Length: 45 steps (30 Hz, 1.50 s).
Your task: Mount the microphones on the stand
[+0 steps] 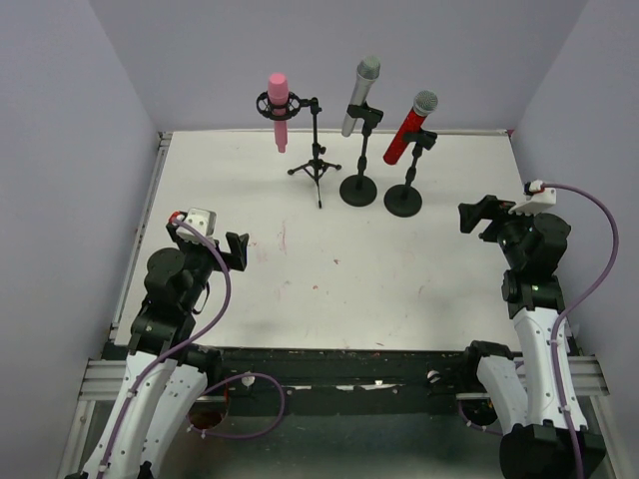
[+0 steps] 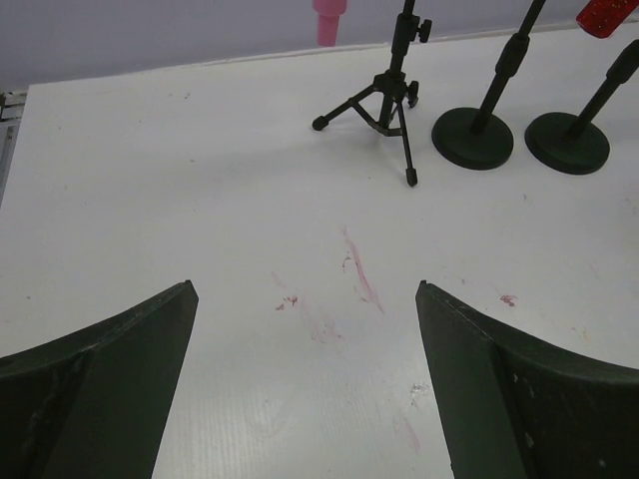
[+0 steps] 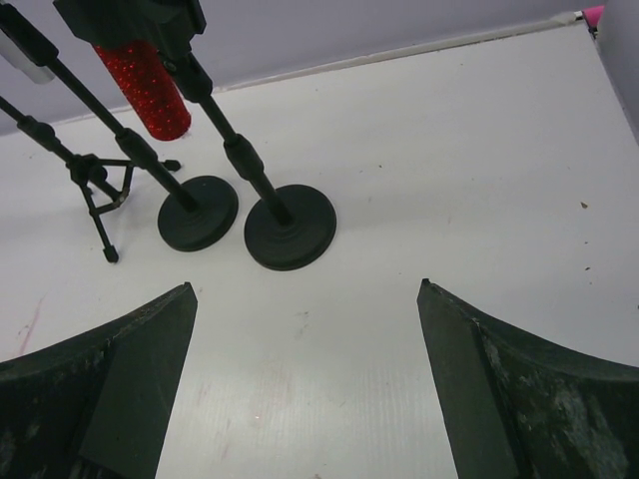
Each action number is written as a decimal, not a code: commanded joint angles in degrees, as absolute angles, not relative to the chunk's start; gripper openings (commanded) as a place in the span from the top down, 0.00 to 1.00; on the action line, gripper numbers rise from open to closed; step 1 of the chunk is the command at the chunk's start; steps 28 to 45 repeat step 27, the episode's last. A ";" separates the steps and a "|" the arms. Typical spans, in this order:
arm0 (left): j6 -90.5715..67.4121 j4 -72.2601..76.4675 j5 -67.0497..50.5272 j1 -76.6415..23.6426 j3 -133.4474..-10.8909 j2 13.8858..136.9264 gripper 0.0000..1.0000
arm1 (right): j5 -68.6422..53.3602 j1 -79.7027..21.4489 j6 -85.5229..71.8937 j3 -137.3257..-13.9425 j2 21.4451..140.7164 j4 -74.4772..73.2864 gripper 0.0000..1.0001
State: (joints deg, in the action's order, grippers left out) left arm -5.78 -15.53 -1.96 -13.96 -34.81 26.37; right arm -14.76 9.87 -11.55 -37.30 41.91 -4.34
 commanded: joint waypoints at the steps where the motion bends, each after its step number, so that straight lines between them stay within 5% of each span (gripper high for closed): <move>1: -5.71 -14.41 -3.43 -14.06 -34.81 25.31 0.01 | -13.54 10.28 -11.51 -36.56 41.13 -3.52 0.00; 45: -5.80 -14.41 -4.22 -14.06 -34.89 25.14 0.01 | -12.48 10.37 -13.63 -36.74 40.61 -3.25 0.00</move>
